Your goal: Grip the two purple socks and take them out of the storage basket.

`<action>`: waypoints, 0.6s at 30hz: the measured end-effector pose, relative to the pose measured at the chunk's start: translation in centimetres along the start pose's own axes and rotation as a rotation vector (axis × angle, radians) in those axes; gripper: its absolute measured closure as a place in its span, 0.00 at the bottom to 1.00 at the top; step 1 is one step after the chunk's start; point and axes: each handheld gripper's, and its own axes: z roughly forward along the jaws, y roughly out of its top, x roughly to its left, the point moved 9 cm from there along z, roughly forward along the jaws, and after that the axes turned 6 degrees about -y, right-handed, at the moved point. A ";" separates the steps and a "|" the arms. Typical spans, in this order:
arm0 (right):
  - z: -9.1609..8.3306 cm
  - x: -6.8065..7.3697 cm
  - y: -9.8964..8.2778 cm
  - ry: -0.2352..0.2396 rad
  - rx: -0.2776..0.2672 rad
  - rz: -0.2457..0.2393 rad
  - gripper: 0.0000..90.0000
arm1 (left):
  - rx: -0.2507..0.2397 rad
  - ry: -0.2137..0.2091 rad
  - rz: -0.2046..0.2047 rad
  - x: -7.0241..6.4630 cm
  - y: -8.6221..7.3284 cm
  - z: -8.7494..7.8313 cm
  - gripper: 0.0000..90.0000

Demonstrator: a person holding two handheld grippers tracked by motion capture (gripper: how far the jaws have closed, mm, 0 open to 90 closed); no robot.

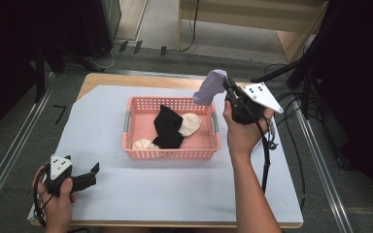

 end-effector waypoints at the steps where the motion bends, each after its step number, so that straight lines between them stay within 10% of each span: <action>1: -0.2 -0.6 -0.1 -0.008 0.003 0.002 0.97 | -0.001 -0.001 0.000 0.0 0.0 0.0 0.04; 18: -3.3 -7.6 -2.7 -0.113 0.041 0.034 0.97 | -0.003 0.008 0.020 -0.1 0.0 0.0 0.04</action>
